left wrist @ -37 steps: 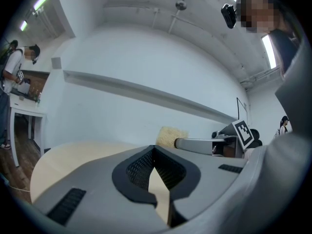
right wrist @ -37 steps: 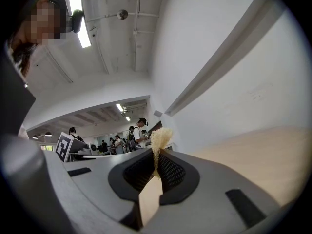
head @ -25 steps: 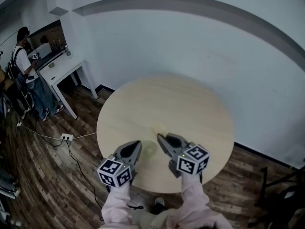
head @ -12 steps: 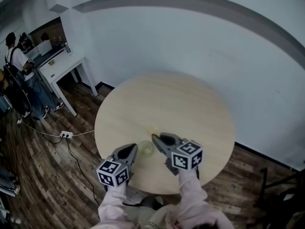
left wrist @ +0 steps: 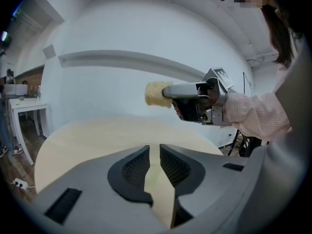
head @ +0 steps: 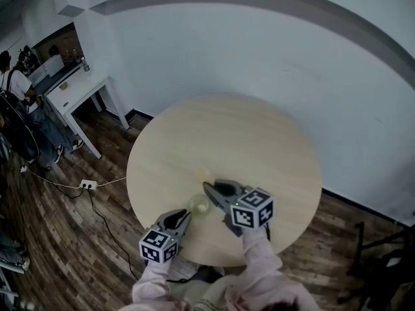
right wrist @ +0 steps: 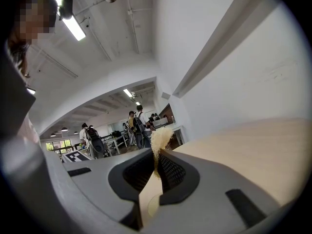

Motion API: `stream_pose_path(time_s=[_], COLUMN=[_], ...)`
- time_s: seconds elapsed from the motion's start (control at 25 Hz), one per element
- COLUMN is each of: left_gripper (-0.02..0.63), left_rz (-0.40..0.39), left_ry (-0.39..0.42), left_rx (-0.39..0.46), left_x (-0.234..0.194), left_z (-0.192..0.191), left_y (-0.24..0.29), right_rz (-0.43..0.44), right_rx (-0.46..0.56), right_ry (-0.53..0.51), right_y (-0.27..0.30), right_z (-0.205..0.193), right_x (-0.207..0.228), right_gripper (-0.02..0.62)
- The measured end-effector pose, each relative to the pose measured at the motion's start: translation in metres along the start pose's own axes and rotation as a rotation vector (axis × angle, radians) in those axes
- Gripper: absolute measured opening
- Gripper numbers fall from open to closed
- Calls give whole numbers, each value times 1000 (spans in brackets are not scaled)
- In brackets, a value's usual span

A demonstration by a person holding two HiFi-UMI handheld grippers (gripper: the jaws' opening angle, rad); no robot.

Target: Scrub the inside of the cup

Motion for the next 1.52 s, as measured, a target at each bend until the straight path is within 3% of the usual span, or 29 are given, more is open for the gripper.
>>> stream_pose_path(time_s=[0.28,0.52,1.52], left_gripper=[110,147,399], left_rz=[-27,-42,-152], left_ry=[-14,-7,48], left_rx=[-27,-44,-58], left_x=[-2,-7,0], left_z=[-28,-42,-70], left_y=[11,22,74], right_rz=[-30,-43,95], right_rx=[-66,-265,-644], right_ry=[-40,-184,-535], right_y=[12,23,28], right_z=[-5,-29,-67], right_x=[8,20,3], right_gripper=[15,15,15])
Point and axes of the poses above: the fingertips, and each gripper's own axes: y forward along the fingers, x to its right, z out of its top, the point moved 3 cm from there along -y, backward along the fingers, and after that the axes turned 8 degrees about y, right-handed, at the moved point
